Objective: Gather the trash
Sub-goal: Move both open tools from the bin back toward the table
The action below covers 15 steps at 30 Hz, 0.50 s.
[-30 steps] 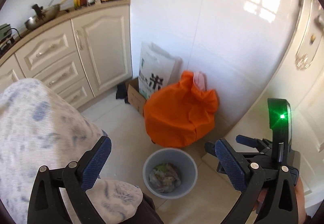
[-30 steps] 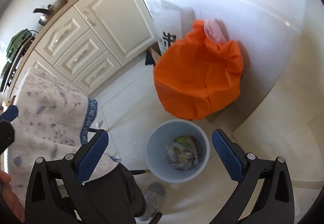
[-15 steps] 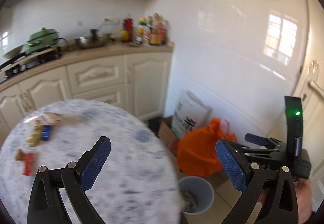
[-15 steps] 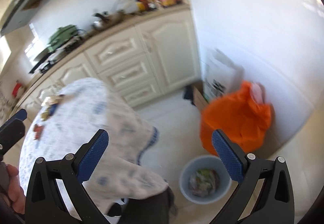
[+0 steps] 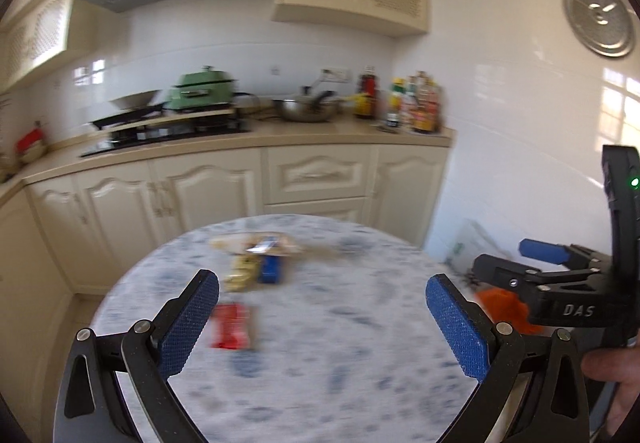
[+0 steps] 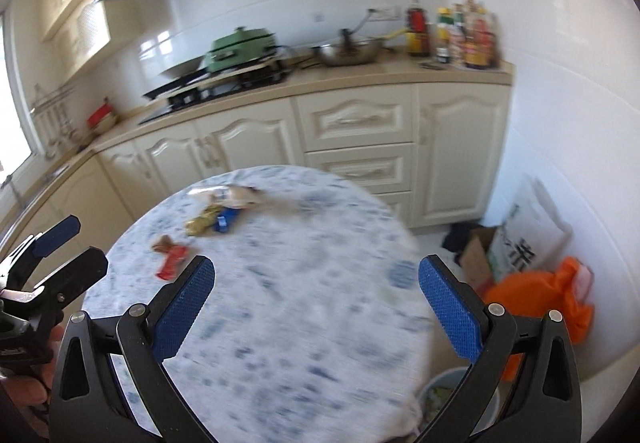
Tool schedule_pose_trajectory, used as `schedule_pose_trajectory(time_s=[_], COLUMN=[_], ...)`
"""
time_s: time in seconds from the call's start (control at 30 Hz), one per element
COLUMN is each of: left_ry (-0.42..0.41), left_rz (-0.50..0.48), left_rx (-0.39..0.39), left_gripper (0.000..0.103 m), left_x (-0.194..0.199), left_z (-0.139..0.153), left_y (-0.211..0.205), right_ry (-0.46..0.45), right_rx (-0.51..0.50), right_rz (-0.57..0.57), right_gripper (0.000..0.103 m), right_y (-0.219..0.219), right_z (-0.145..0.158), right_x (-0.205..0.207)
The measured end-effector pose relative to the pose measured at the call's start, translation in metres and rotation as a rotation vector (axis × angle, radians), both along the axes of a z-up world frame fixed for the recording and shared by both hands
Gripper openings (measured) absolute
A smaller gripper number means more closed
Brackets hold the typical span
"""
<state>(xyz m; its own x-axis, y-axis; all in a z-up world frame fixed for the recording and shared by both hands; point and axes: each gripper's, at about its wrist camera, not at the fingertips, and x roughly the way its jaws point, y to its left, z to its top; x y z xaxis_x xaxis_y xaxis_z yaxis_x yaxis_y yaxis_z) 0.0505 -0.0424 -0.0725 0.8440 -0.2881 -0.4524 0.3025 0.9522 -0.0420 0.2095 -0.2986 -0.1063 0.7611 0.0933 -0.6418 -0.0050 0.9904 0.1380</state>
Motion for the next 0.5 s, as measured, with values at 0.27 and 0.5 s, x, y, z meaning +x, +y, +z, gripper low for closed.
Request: schedule_pose_trajectory(time_s=[0.27,0.5], left_ry=[0.0,0.069], left_rz=[0.147,0.211], left_rx=[0.047,0.129], left_gripper=[0.102,0.102], left_x=[0.02,0.066], left_z=[-0.009,-0.037], left_y=[0.047,0.064], right_ry=[0.055,0.154], right_rx=[-0.002,-0.009], right_rz=[0.117,0.18], right_gripper=[0.103,0.103], right_y=[0.08,0.138], right_z=[-0.027,-0.074], right_x=[0.046,0.09])
